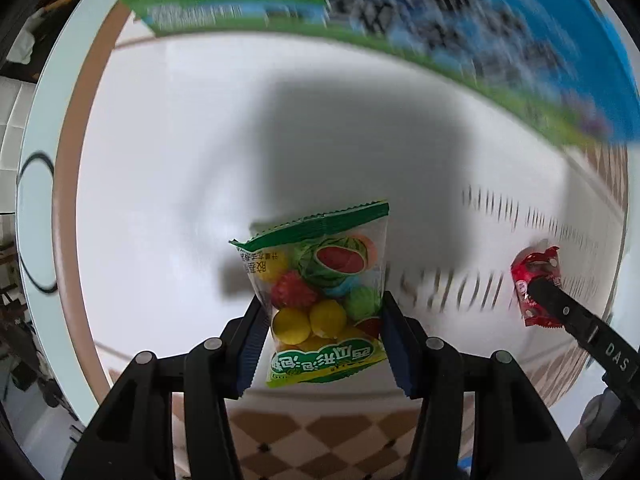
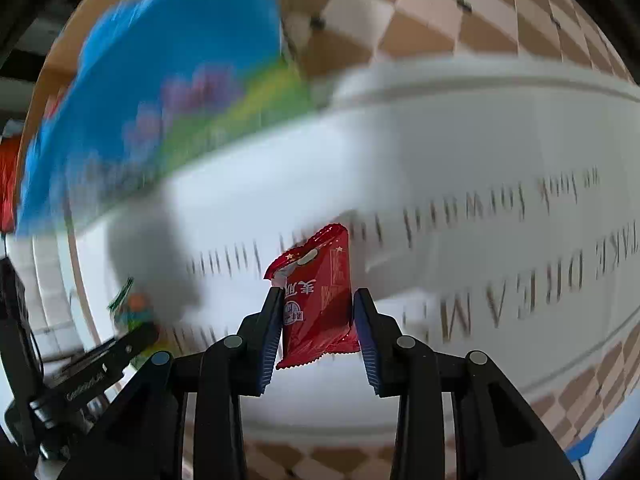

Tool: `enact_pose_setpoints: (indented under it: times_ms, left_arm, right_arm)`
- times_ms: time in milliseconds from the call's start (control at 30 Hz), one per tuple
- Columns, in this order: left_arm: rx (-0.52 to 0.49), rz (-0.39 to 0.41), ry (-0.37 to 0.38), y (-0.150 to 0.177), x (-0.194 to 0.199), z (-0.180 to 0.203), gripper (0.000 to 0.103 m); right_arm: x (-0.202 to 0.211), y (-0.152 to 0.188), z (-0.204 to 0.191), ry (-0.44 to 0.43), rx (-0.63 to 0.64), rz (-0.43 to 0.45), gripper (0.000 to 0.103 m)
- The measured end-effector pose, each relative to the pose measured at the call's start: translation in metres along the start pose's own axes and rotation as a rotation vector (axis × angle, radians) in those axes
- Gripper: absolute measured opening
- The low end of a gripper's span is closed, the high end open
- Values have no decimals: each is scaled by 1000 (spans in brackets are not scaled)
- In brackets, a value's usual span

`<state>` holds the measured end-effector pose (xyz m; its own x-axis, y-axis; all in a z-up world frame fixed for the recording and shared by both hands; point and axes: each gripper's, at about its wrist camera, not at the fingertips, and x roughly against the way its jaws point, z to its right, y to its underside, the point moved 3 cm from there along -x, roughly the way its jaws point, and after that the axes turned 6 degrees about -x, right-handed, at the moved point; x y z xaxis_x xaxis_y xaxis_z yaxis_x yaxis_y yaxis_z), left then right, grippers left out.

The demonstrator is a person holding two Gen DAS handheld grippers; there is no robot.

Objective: Organize snacks
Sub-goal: 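Grasp the gumball candy bag with the left tool while the right tool grasps the red triangle pack, then carry both packs into the cardboard box and open both tools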

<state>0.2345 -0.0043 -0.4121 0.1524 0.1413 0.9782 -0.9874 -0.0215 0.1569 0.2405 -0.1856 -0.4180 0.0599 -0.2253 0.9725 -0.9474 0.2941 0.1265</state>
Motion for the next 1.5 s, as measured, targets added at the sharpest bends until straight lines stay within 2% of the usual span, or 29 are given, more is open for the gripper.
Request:
enact_pose_setpoints:
  times_ms: [133,333,667,767,967,1100,1300,1500]
  left_arm:
    - [-50,-10,-30,20,-6,12,51]
    - [-89,-21,-63,22,-16,26,51]
    - [-94,-27,-71,13,-24,48,52]
    - [-96,-27,-71,14,-21,42,52]
    - [-91,-3,-67,17,-8,28,50]
    - [-109,17,-75,24,-8,30,46]
    - [-88,10,-23,34,-5,25,46]
    - [-95,71,18,42,31,26,46]
  right_arm:
    - [-6,33,3,10,23,-55,38]
    - [-14,54,-3,20,27,-57,39]
    - [-1,42,3,31,14,-63,41]
    - [-4,40,5,33,5,-66,44]
    - [-9,40,5,33,-8,-58,44]
    - [-12,46,-4,51,17,-31,40]
    - [-5,57,-18,28,43,-18,36]
    - [25,62,-39,-34,77,21,36]
